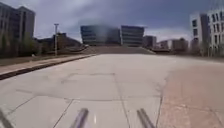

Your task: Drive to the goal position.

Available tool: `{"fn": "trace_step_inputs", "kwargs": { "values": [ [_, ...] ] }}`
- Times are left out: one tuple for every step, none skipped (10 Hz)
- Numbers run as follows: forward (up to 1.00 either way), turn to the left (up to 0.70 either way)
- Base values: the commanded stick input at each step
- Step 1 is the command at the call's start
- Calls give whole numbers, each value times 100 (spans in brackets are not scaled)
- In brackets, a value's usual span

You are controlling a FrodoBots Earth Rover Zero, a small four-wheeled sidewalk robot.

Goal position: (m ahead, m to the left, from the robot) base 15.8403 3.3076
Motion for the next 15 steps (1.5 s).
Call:
{"fn": "trace_step_inputs", "kwargs": {
  "values": [
    [100, 0],
    [100, 0],
    [100, 0],
    [100, 0],
    [100, 0],
    [100, 0],
    [100, 0],
    [100, 0],
    [100, 0],
    [100, 0],
    [100, 0],
    [100, 0],
    [100, 0],
    [100, 0],
    [100, 0]
  ]
}}
